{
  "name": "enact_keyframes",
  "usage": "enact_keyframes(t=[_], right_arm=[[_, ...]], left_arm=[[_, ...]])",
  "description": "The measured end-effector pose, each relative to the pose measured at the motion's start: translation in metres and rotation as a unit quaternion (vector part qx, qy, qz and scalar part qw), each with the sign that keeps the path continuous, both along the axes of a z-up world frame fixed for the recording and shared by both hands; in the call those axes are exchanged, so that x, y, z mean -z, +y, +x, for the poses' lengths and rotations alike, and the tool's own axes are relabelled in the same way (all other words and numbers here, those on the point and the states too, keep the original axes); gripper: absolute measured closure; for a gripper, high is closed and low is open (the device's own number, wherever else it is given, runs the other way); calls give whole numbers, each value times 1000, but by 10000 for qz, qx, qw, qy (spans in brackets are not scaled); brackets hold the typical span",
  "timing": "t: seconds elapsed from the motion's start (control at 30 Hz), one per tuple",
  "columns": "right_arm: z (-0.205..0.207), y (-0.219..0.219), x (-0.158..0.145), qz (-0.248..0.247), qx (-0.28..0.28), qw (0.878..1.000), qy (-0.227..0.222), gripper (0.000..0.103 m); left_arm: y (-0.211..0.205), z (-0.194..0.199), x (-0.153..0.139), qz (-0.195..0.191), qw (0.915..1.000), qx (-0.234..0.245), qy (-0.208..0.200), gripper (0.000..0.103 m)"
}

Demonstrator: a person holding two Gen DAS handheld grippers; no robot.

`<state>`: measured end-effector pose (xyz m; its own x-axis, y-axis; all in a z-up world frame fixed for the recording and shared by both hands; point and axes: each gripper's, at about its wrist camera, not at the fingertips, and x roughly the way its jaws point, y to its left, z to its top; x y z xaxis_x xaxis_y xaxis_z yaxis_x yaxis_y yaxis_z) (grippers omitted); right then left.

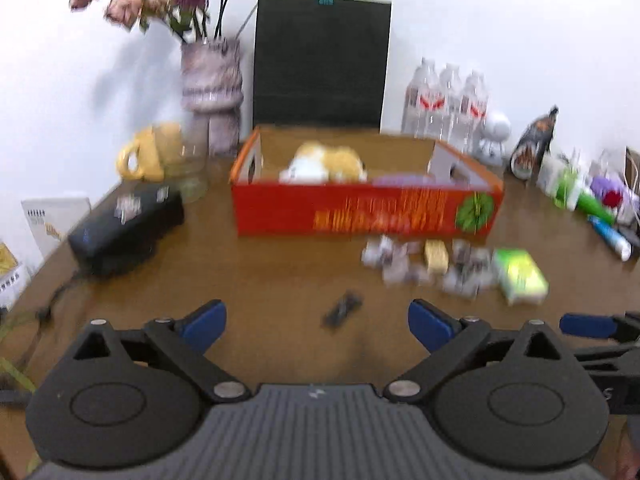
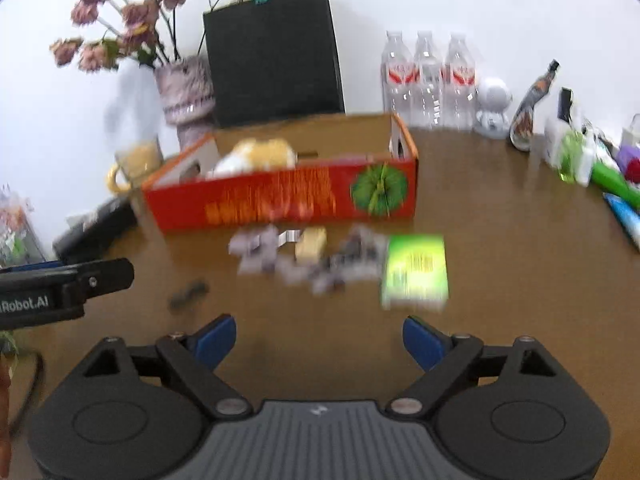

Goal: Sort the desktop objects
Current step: 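Withdraw both tools from the box back over the table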

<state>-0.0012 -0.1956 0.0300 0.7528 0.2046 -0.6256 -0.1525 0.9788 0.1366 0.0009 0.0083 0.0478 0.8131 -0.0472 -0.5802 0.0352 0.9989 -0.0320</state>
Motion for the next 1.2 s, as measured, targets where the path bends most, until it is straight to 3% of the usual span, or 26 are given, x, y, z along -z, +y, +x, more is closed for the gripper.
enact_keyframes(t=[0.13, 0.4, 0.57, 1.2], right_arm=[[-14, 4, 14, -129, -88, 9998, -78, 13], [-12, 5, 26, -144, -73, 9999, 19, 13], [-13, 15, 31, -466, -90, 9989, -54, 13], [-10, 15, 32, -459, -52, 9989, -7, 1]], left_arm=[[7, -12, 19, -229, 9997, -21, 70, 3], [-2, -12, 37, 54, 9994, 212, 256, 3], [0, -10, 46, 122, 9992, 135, 350, 3], [-3, -8, 50, 257, 9987, 156, 401, 0]])
